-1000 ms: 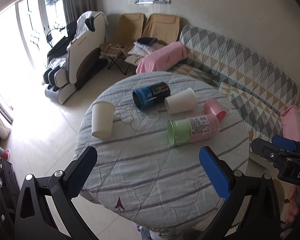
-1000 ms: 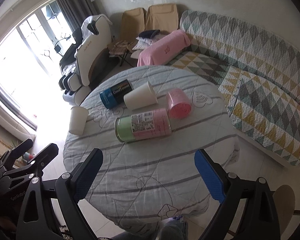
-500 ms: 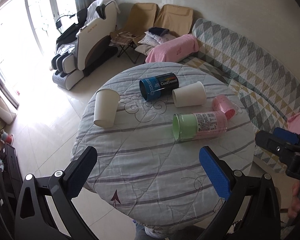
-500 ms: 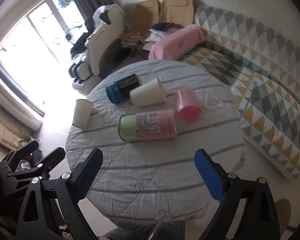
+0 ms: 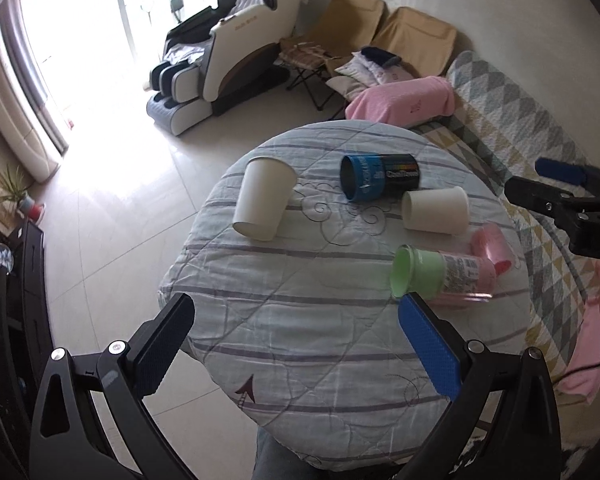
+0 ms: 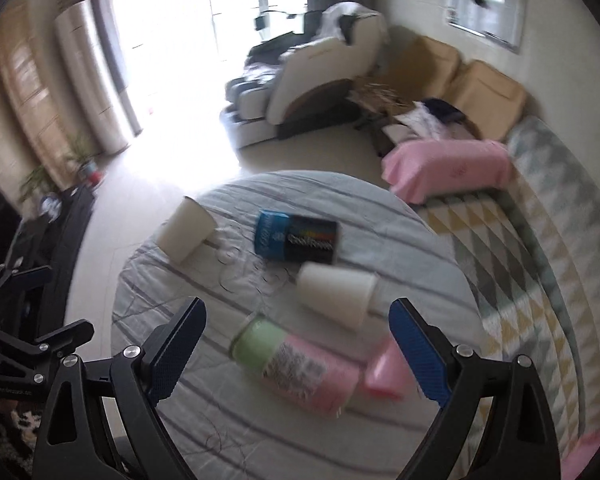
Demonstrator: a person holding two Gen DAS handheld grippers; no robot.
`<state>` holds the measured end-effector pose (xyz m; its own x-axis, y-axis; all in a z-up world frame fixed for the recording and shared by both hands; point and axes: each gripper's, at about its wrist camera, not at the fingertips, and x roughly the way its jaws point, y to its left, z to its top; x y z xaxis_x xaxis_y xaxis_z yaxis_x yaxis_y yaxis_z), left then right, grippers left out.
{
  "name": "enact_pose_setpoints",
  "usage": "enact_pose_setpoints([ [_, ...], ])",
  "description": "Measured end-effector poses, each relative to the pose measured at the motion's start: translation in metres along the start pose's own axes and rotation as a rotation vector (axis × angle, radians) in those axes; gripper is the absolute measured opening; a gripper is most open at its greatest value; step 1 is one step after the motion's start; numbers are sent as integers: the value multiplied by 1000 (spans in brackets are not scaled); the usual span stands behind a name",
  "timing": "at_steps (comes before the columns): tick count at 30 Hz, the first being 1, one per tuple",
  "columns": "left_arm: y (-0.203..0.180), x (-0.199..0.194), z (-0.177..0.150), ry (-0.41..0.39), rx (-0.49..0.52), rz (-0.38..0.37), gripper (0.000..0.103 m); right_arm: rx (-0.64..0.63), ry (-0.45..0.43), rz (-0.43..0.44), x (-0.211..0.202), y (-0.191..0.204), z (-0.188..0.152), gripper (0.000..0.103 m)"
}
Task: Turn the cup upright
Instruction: 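Move the right tool toward the lying blue-and-black Cooltime can, then close the right gripper around the blue-and-black can and lift it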
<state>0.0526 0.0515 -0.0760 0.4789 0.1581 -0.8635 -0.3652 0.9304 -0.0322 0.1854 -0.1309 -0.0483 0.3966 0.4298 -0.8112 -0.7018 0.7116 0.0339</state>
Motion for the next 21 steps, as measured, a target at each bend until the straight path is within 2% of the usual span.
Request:
enact_pose_setpoints([
  [2, 7, 9, 9, 31, -19, 13, 103, -85, 17, 45, 16, 3, 17, 94],
  [5, 20, 23, 22, 63, -55, -4, 103, -226, 90, 115, 50, 10, 39, 94],
  [10, 34, 45, 41, 98, -57, -29, 103, -422, 212, 157, 110, 22, 61, 94],
  [16, 43, 73, 51, 157, -51, -64, 103, -646, 393, 144, 184, 26, 67, 94],
  [19, 51, 84, 52, 176, -58, -58, 103, -750, 487, 157, 214, 26, 64, 94],
  [21, 58, 90, 53, 188, -67, -53, 103, -813, 522, 122, 232, 28, 60, 91],
])
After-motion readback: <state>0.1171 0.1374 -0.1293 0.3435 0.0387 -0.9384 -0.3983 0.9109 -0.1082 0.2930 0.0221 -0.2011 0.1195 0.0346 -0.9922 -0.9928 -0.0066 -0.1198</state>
